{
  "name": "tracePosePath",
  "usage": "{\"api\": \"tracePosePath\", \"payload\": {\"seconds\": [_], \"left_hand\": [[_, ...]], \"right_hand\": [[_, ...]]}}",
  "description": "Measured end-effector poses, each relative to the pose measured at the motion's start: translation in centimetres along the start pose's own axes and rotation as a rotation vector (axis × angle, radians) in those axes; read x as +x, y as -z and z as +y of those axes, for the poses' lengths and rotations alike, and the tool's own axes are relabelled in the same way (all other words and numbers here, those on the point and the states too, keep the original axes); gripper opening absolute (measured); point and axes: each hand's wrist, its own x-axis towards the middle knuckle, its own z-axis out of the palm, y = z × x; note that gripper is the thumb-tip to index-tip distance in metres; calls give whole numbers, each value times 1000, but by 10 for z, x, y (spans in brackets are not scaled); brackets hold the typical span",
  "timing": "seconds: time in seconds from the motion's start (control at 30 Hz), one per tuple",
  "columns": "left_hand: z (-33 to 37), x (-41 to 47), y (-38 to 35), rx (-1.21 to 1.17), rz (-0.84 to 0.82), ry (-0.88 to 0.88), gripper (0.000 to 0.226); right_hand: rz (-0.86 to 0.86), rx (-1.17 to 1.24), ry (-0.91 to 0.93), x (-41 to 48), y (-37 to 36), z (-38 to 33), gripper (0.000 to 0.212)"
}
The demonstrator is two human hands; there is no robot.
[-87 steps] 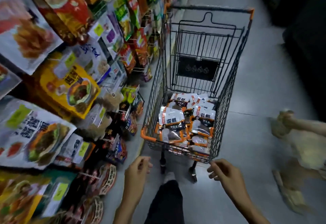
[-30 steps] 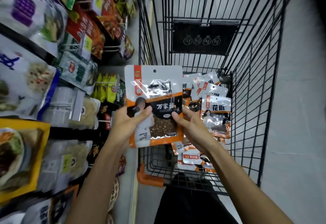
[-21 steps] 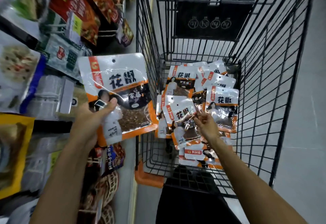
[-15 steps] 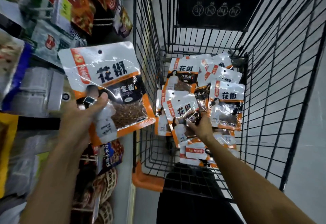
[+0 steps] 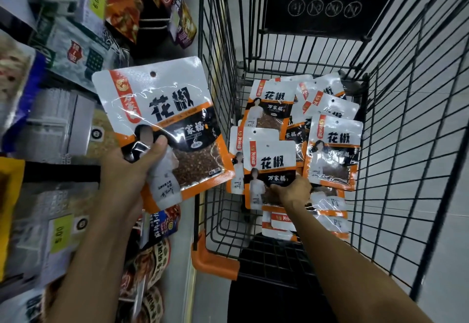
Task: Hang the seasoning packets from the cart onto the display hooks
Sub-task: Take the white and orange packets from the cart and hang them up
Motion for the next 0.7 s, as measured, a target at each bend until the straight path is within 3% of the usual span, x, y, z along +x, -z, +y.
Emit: {"api": "tracePosePath", "payload": {"seconds": [0.1,0.2,0.37,0.5,0.7], "left_hand": [[3,-7,-3,-12,-25,-10,35],[6,-17,-6,-30,-17,20,25],[16,-46,-6,-46,27,14,10],[24,-84,-7,-85,84,-36,27],[43,-162,-3,-124,283,-127,32]], "right_hand": [[-114,258,5,-7,10,2,38],[-225,431,72,-17,33,1,39],[-271,495,211,-31,92,-10,39],[-372,547,331,-51,141,-27,23],[-481,474,594,-106,208,-51,21]]}}
